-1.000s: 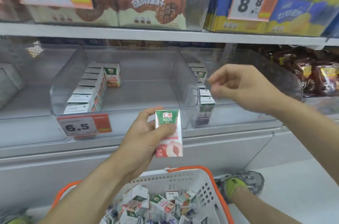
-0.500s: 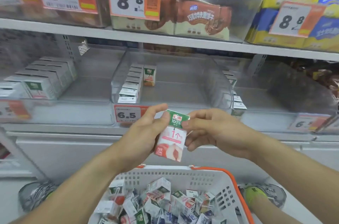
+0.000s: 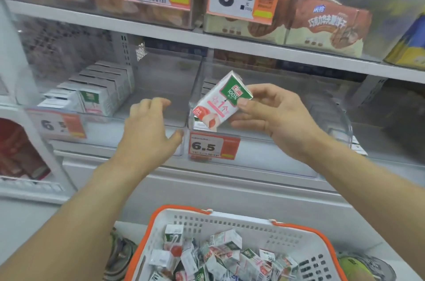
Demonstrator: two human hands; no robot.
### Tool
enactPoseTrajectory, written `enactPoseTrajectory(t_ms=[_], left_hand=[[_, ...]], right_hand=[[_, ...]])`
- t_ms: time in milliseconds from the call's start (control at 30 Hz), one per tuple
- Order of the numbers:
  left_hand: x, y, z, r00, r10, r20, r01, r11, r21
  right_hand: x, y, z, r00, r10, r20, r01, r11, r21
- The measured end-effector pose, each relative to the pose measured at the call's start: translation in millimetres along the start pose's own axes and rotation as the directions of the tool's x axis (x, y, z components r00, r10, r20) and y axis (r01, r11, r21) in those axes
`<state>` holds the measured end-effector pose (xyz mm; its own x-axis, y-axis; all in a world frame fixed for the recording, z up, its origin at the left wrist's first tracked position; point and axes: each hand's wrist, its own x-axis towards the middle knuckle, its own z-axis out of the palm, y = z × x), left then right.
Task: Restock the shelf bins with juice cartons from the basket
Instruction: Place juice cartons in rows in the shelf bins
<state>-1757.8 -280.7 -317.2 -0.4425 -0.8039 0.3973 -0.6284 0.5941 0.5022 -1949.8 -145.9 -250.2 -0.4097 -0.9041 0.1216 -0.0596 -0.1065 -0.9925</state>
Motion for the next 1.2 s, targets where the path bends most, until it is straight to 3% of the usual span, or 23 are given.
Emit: enactPoseTrajectory(t_ms=[133, 200, 333, 533, 700, 900, 1033, 1100, 1200], left_hand=[[4.2, -53.1, -14.1, 0.985, -0.124, -0.116, 0.142, 0.977, 0.161], [6.6, -83.7, -25.1, 0.957, -0.204, -0.206, 0.236, 0.961, 0.147], [6.1, -122.3, -38.7, 0.903, -0.296, -0.313, 0.334, 0.939, 0.076], [-3.8, -150.7, -36.9, 0.907, -0.114, -0.405, 0.141, 0.989, 0.038], [-5.6, -157.3, -36.9, 0.91, -0.055, -0.41, 0.089, 0.994, 0.064], [-11.0, -154.8, -40.7, 0.927, -0.048, -0.372, 0.074, 0.996, 0.057], [-15.0, -130.9, -45.4, 0.888, 0.081, -0.452, -0.104, 0.994, -0.026], [-19.8, -110.6, -40.0, 0.932, 0.118, -0.342, -0.163, 0.981, -0.106], [-40.2, -74.3, -17.9, 0.985, 0.158, -0.065, -0.169, 0.959, -0.229]], right_hand=[[27.6, 2.4, 63.3, 0.995, -0.085, 0.052, 0.086, 0.996, -0.009], [47.3, 6.5, 99.6, 0.993, -0.103, 0.062, 0.105, 0.994, -0.031], [91.7, 21.0, 166.6, 0.987, -0.132, 0.088, 0.15, 0.961, -0.232], [159.5, 55.9, 244.7, 0.977, 0.081, 0.196, 0.033, 0.854, -0.519], [173.3, 74.1, 280.1, 0.986, 0.142, 0.083, -0.044, 0.713, -0.7], [162.0, 59.6, 267.2, 0.987, 0.109, 0.12, 0.013, 0.684, -0.729], [110.1, 30.0, 220.4, 0.961, -0.218, 0.168, 0.275, 0.729, -0.627], [73.9, 23.0, 187.7, 0.936, -0.263, 0.236, 0.352, 0.751, -0.558], [17.5, 24.9, 131.8, 0.921, -0.189, 0.341, 0.359, 0.753, -0.552]])
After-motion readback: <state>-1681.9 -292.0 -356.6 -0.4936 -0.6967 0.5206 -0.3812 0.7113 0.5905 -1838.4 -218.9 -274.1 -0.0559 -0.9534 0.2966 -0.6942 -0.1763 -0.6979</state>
